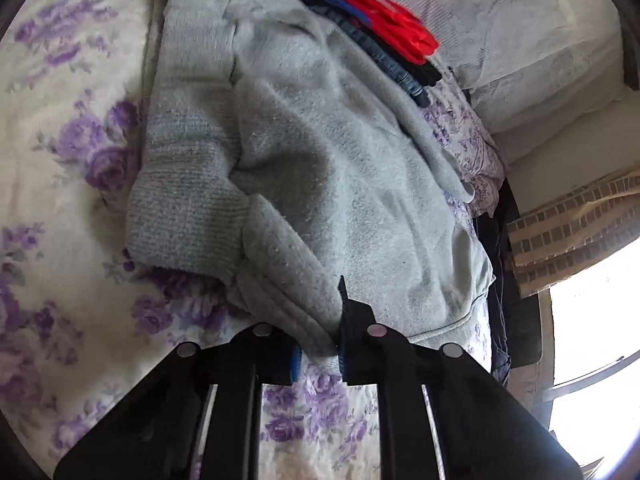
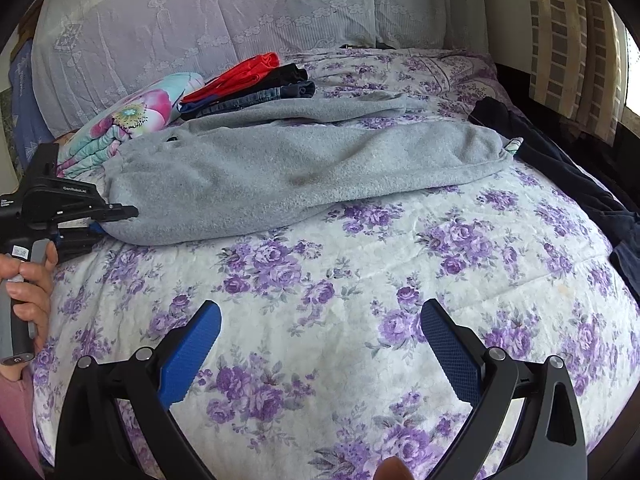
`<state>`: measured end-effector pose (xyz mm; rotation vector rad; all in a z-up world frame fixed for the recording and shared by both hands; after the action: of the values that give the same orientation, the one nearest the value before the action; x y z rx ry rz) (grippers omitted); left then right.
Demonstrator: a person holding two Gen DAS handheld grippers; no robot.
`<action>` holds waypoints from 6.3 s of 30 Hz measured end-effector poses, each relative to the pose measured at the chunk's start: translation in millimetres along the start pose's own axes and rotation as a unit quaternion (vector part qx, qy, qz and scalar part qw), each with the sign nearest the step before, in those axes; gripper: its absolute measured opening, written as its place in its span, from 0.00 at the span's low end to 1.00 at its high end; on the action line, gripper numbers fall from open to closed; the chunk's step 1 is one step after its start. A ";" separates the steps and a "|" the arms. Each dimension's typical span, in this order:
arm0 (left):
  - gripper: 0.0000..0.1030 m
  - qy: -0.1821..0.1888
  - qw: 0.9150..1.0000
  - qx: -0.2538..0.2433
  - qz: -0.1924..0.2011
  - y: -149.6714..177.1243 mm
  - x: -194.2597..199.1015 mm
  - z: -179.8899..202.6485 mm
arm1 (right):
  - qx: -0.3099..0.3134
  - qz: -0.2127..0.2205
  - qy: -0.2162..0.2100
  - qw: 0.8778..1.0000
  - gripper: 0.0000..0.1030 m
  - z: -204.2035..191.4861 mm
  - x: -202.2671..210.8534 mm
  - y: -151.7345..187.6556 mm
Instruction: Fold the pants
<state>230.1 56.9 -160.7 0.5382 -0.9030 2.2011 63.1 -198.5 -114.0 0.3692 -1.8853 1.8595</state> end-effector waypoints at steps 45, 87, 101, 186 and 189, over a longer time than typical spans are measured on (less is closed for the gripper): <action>0.13 -0.262 0.918 -0.270 0.123 -205.1 73.0 -99.6 | -0.106 -0.003 -0.123 0.987 0.21 59.9 -307.2 -237.4; 0.95 -0.190 0.865 -0.453 0.107 -108.9 208.6 -41.8 | 0.206 0.039 -0.106 0.972 0.97 -0.6 -23.9 -172.3; 0.77 -0.063 0.915 -0.392 -0.078 -197.8 48.2 -95.4 | 0.411 -0.121 -0.287 0.856 0.71 -266.0 -258.1 -198.4; 0.87 0.105 0.872 -0.460 -0.131 109.3 96.6 17.1 | -0.180 -0.012 -0.188 0.965 0.11 5.1 -21.1 -188.5; 0.87 0.101 0.870 -0.466 -0.127 110.6 96.4 17.4 | -0.298 0.063 -0.232 0.924 0.11 74.1 29.6 -161.0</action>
<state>86.3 28.8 -141.4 -0.0509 -1.5135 1.3130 107.8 -275.8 41.9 0.5138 -2.7288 1.2295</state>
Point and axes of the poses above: each gripper's, at about its wrist camera, not at the fingertips, and x roughly against the way its jaws point, z to its right, y to its underside, the point moved 10 cm from there along -x, roughly the way its jaws point, and after that the axes turned 8 degrees about z, right-handed, at the moved point
